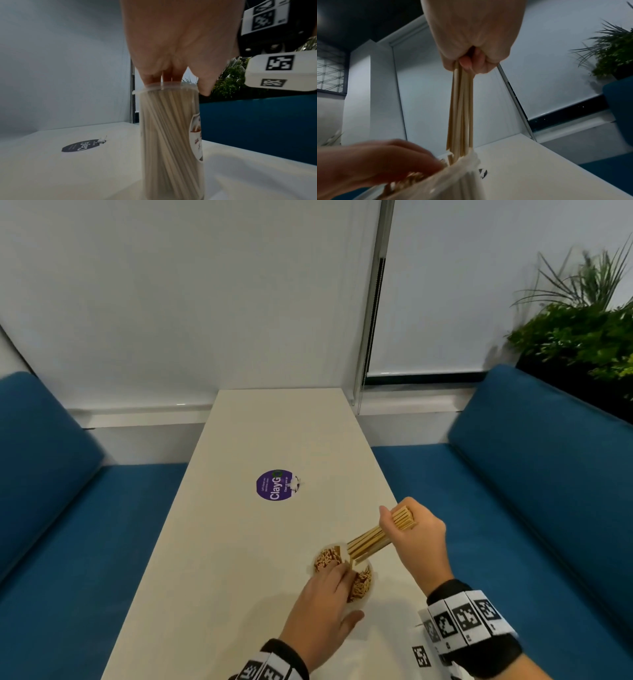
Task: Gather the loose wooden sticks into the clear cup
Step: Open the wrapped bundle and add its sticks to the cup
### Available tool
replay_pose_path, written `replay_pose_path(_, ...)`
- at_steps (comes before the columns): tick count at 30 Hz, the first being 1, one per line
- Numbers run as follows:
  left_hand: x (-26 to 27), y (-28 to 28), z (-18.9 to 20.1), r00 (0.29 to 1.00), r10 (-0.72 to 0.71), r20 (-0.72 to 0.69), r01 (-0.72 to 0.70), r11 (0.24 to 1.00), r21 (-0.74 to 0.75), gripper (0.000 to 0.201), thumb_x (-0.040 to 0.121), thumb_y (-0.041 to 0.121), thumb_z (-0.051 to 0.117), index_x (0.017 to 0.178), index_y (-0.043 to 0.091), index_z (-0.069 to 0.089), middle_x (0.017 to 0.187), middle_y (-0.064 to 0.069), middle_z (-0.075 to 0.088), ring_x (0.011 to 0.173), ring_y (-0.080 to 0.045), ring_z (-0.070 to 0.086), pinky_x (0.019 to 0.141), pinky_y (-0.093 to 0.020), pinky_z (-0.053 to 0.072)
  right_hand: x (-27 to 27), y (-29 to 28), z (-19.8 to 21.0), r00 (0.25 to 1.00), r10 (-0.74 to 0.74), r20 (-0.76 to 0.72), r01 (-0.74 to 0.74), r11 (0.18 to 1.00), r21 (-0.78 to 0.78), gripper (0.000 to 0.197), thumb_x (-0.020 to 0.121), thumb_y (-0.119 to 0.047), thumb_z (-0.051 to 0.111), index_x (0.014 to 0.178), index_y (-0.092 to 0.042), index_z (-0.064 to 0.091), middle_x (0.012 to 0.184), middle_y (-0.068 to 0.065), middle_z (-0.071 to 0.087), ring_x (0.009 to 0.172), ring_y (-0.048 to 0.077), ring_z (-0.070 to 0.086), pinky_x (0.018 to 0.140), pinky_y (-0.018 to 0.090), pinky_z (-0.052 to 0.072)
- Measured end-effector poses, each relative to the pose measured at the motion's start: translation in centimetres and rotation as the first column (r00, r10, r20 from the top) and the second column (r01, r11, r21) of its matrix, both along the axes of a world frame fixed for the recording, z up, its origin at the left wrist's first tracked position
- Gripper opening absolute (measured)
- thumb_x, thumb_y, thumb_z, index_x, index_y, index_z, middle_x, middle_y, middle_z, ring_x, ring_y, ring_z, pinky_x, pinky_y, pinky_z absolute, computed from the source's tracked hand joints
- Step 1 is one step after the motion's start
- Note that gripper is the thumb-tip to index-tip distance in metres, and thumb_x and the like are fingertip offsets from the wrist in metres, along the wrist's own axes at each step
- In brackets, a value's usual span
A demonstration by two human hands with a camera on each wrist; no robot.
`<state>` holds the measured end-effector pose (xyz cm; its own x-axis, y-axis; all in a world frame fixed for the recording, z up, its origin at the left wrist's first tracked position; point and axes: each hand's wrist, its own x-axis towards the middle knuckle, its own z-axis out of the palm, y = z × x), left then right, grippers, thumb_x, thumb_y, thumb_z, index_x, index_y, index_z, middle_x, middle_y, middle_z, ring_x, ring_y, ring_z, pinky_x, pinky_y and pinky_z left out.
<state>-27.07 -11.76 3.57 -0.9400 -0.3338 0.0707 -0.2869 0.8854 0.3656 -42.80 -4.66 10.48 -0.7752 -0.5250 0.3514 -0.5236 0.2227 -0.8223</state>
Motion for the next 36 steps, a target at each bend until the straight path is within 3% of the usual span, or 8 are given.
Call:
replay_pose_path(4, 0.3, -0.1, -1.1, 0.999, -0.001, -0.042, -0.001, 0.999, -0.033, 0.050, 0.079, 0.052, 0.039, 0.113, 0.024, 0.062, 0.113, 0.014, 0.061, 0.104, -0.005, 0.062, 0.088, -0.017, 0.049, -0.7, -0.1, -0.2, 1.000, 0.020, -0.005, -0.020, 1.000, 0.012, 0.031, 0.084, -0.022, 0.066, 0.065, -0.002, 0.053, 0.058, 0.012, 0.057, 0.053, 0.023, 0.052, 0.053, 0.026, 0.044)
replay_pose_path(8, 0.3, -0.1, -0.9, 0.996, 0.005, -0.093, -0.008, 1.000, -0.028, 0.049, 0.081, 0.047, 0.042, 0.121, 0.021, 0.055, 0.120, 0.010, 0.056, 0.109, -0.009, 0.058, 0.093, -0.020, 0.047, -0.6, -0.2, -0.4, 0.997, 0.078, 0.010, -0.078, 0.995, 0.055, 0.031, 0.084, -0.021, 0.066, 0.064, -0.002, 0.053, 0.057, 0.013, 0.056, 0.052, 0.018, 0.049, 0.050, 0.026, 0.042)
replay_pose_path(14, 0.2, 0.0, -1.0, 0.995, 0.009, -0.102, -0.008, 1.000, 0.011, 0.054, 0.087, 0.043, 0.039, 0.135, 0.017, 0.043, 0.133, 0.005, 0.042, 0.119, -0.013, 0.046, 0.102, -0.022, 0.037, -0.2, -1.3, 0.0, 0.991, 0.134, -0.016, -0.130, 0.982, 0.139, 0.029, 0.085, -0.021, 0.065, 0.063, -0.007, 0.052, 0.051, -0.005, 0.050, 0.051, 0.000, 0.050, 0.047, 0.011, 0.040)
replay_pose_path(20, 0.7, -0.1, -1.3, 0.992, -0.021, -0.128, 0.018, 1.000, -0.019, 0.048, 0.081, 0.046, 0.043, 0.121, 0.022, 0.054, 0.117, 0.011, 0.054, 0.101, -0.006, 0.058, 0.088, -0.016, 0.047, -1.0, -1.8, 0.4, 0.997, 0.071, -0.029, -0.065, 0.980, 0.188, 0.033, 0.087, -0.024, 0.062, 0.067, 0.000, 0.051, 0.056, 0.005, 0.054, 0.050, 0.012, 0.047, 0.049, 0.017, 0.041)
replay_pose_path(24, 0.6, 0.1, -0.6, 0.984, 0.034, -0.172, -0.011, 0.991, 0.134, 0.057, 0.087, 0.049, 0.039, 0.136, 0.021, 0.040, 0.136, 0.009, 0.036, 0.121, -0.008, 0.041, 0.105, -0.017, 0.031, 0.6, -1.7, 0.6, 0.959, 0.280, -0.048, -0.252, 0.914, 0.317, 0.028, 0.089, -0.030, 0.060, 0.066, -0.020, 0.047, 0.061, -0.007, 0.053, 0.055, 0.004, 0.052, 0.050, 0.014, 0.044)
replay_pose_path(29, 0.5, 0.3, 0.6, 0.917, 0.208, -0.339, -0.086, 0.936, 0.341, 0.057, 0.081, 0.050, 0.047, 0.130, 0.023, 0.034, 0.120, 0.017, 0.031, 0.109, 0.008, 0.039, 0.095, -0.005, 0.036, 1.4, -2.0, -1.7, 0.903, 0.418, -0.095, -0.333, 0.824, 0.458, 0.025, 0.090, -0.037, 0.054, 0.078, -0.015, 0.054, 0.074, -0.002, 0.055, 0.069, 0.013, 0.054, 0.063, 0.025, 0.047)
replay_pose_path(32, 0.1, -0.1, 1.2, 0.890, 0.260, -0.374, -0.109, 0.919, 0.380, 0.064, 0.083, 0.043, 0.048, 0.138, 0.031, 0.019, 0.130, 0.026, 0.019, 0.119, 0.025, 0.019, 0.094, 0.007, 0.019, 1.7, -2.2, -3.8, 0.885, 0.445, -0.137, -0.277, 0.740, 0.613, 0.024, 0.090, -0.040, 0.054, 0.103, -0.020, 0.058, 0.101, -0.004, 0.051, 0.097, 0.011, 0.047, 0.087, 0.025, 0.044)
replay_pose_path(36, -1.1, -0.1, 2.6, 0.920, 0.146, -0.364, -0.029, 0.951, 0.308, 0.064, 0.093, 0.040, 0.035, 0.135, 0.046, -0.013, 0.142, 0.036, -0.015, 0.128, 0.026, -0.013, 0.105, 0.001, -0.002, 1.7, -1.7, -5.3, 0.933, 0.357, -0.043, -0.269, 0.774, 0.573, 0.048, 0.087, -0.040, 0.059, 0.129, -0.026, 0.041, 0.126, -0.007, 0.038, 0.115, 0.011, 0.033, 0.101, 0.023, 0.034)
